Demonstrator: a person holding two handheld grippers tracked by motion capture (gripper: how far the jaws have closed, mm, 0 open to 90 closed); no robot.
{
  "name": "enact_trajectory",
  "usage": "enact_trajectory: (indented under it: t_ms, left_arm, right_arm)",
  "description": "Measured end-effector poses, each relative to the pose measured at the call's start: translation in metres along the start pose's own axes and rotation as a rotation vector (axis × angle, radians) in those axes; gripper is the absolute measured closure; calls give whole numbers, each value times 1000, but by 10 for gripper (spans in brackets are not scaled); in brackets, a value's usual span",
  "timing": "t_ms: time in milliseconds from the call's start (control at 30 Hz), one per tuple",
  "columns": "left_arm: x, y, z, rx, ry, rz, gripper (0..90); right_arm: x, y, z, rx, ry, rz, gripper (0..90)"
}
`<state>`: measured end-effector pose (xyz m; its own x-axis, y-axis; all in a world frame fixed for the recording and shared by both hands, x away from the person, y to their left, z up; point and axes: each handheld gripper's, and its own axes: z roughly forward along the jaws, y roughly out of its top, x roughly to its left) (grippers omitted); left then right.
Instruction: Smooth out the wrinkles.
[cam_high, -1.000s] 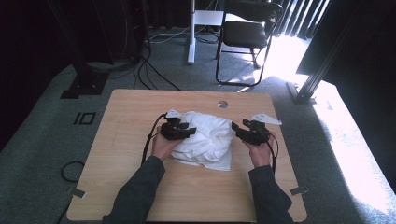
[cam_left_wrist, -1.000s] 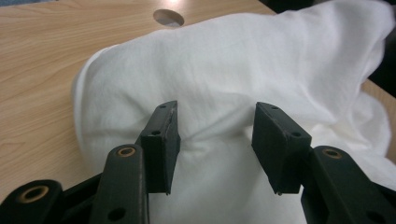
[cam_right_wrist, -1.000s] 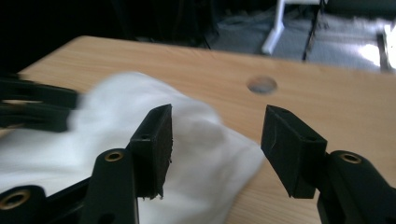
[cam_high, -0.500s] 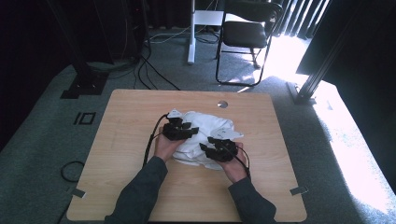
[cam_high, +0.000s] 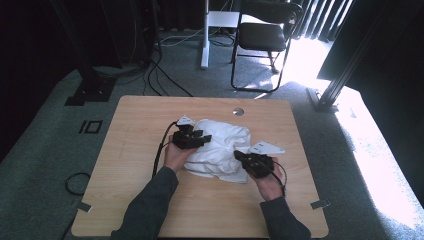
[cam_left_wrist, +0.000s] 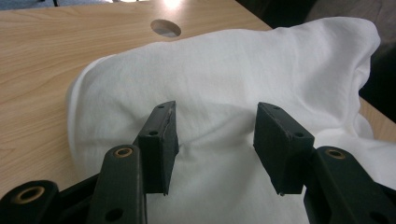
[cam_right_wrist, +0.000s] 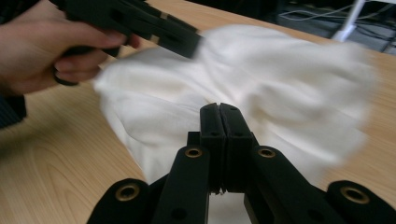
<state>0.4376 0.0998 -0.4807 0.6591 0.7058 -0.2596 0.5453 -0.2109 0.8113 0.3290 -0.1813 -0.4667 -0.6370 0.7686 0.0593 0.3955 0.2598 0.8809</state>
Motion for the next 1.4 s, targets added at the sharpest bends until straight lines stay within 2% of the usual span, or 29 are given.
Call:
enact_trajectory:
  t_ms: [67,133,167,233,300,333,367,400,533,600,667,700,733,833,900,933,1000,1067,1133,1233,1300,1333,1400]
  left_arm:
    - [1,1,-2,-5,6,-5,508]
    - [2,2,-3,-12,14,-11,508]
    - [1,2,-3,-13,14,-14,508]
    - [0,2,-3,-11,13,-9,508]
    - [0,1,-1,-3,9,0,508]
    - [0,1,0,-1,9,-5,508]
    - [0,0,1,1,7,-6,508]
    - [0,0,2,2,6,-7,508]
    - [-3,1,3,-2,9,-3,508]
    - [-3,1,4,-1,8,-3,508]
    - [-3,0,4,4,10,-3,508]
    - [-3,0,5,7,9,-3,508]
    - [-3,-1,5,8,9,-2,508]
    - [-3,0,5,11,17,2,508]
    - [-2,0,4,9,21,-1,508]
    - [-3,0,4,10,24,0,508]
    - [-4,0,4,9,27,4,508]
    - [-4,0,5,8,25,1,507]
    - [-6,0,7,10,26,2,508]
    - [-8,-1,10,16,24,7,507]
    - [-9,-2,12,19,24,9,507]
    - [-10,-2,12,18,22,7,507]
    - [-10,-3,14,23,29,9,503]
  right_arm:
    - [-7,-5,-12,8,-27,12,890]
    - [-10,-9,-17,19,-22,5,863]
    - [-10,-9,-18,31,-20,8,817]
    - [-11,-12,-20,40,-44,9,658]
    - [-12,-12,-24,-7,-40,44,550]
    - [-12,-11,-24,-35,-44,57,538]
    - [-9,-8,-23,-53,-35,52,536]
    - [-5,-5,-18,-45,-15,35,527]
    - [13,8,14,26,11,-38,481]
    - [17,7,35,98,3,-54,508]
    - [17,2,47,160,-19,-53,756]
    - [16,-1,47,170,-16,-33,845]
    - [16,-4,42,151,1,-24,875]
    - [19,-12,18,119,28,-32,875]
    - [18,-17,-2,111,87,-32,844]
    - [17,-19,-7,114,82,-38,831]
    - [14,-21,-21,113,81,-52,744]
    - [9,-20,-30,66,25,-40,590]
    - [3,-13,-29,23,-43,-6,545]
    - [-8,1,-11,-1,-124,46,509]
    - [-19,8,9,15,-163,100,486]
    - [-24,10,19,25,-164,123,514]
    - [-32,11,32,80,-158,131,758]
